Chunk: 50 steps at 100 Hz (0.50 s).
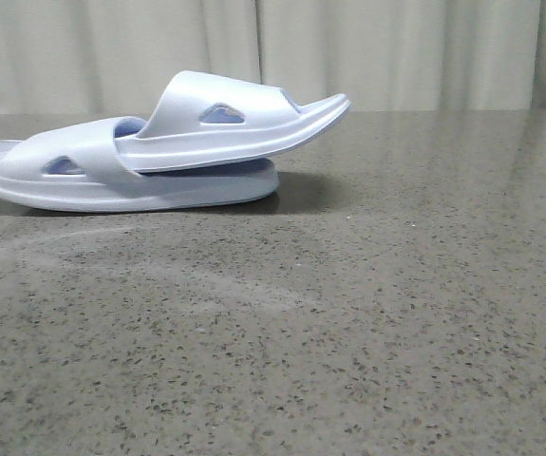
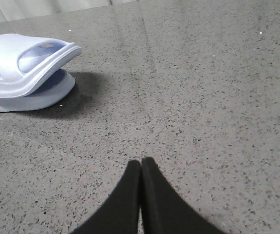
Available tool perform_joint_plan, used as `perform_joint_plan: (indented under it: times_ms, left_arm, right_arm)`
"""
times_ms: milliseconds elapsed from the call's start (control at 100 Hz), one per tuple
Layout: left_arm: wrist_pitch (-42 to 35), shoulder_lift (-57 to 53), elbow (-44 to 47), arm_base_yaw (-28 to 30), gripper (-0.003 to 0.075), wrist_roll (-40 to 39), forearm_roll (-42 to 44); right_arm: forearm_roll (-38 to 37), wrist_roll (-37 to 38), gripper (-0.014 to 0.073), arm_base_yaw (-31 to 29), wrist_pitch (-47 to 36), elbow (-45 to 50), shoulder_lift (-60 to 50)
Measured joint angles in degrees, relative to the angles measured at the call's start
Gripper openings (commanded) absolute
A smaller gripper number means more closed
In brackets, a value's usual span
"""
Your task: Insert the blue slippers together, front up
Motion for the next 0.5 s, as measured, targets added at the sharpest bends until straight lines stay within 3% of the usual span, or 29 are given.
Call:
perform_joint_plan:
  times_ms: [150, 220, 390, 500]
  left_arm:
    - [-1.0, 0.0, 0.28, 0.0, 0.0015, -0.49, 1.85]
    - [-1.74, -0.24, 0.93, 0.0, 0.0015, -6.87, 10.66]
    - [-4.44, -5.33, 7.65, 2.7, 0.0015, -49.31, 51.93]
    - [-5.09, -11.36, 14.31, 6.19, 0.0015, -62.35, 63.91]
  right_arm:
    - [0.0, 0.0, -0.0079, 0.0, 0.0, 0.0, 0.0]
    - [0.0, 0.0, -0.0079, 0.0, 0.0, 0.0, 0.0]
    - [0.0, 0.0, -0.0079, 0.0, 0.0, 0.0, 0.0]
    - [0.0, 0.0, -0.0079, 0.0, 0.0, 0.0, 0.0]
